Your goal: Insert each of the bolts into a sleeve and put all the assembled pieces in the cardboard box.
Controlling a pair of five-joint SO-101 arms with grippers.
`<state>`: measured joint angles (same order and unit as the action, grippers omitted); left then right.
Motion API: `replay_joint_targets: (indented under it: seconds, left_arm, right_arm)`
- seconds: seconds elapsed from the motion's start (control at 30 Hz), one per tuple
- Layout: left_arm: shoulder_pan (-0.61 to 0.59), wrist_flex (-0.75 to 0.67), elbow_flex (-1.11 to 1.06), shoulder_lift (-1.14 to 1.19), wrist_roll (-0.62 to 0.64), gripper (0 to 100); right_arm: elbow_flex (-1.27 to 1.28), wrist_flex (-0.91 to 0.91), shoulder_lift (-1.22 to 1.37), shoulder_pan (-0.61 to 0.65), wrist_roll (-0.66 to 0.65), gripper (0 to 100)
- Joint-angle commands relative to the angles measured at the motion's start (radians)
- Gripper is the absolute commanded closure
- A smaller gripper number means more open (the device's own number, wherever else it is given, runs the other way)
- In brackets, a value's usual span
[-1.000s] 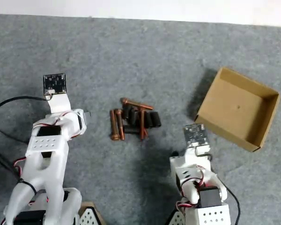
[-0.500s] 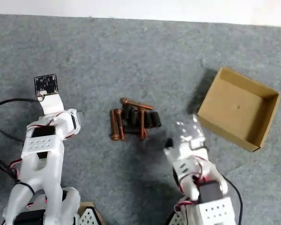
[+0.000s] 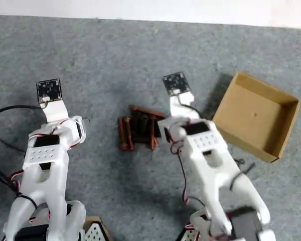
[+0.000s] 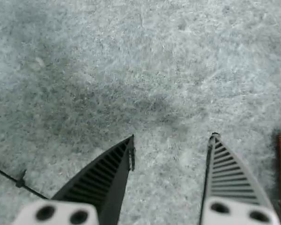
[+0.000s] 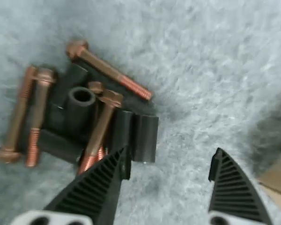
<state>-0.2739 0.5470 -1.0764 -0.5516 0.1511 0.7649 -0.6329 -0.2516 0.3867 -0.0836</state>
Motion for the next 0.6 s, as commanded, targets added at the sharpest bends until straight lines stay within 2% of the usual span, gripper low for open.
replay_joint_targets:
  seconds: [0.0, 0.3, 0.47, 0.57]
  left_arm:
    - [-0.002, -0.025, 0.005, -0.001, -0.002, 77]
    - [-0.002, -0.025, 0.005, -0.001, -0.002, 77]
    - [-0.002, -0.023, 0.005, -0.001, -0.002, 77]
    - [-0.002, -0.023, 0.004, -0.001, -0.002, 77]
  right_arm:
    - [-0.064, 0.071, 0.117, 0.01, 0.006, 74.6]
    - [-0.093, 0.122, 0.254, 0.01, 0.008, 74.6]
    - [-0.177, 0.122, 0.329, 0.01, 0.072, 74.6]
    - [-0.237, 0.119, 0.395, 0.01, 0.054, 74.6]
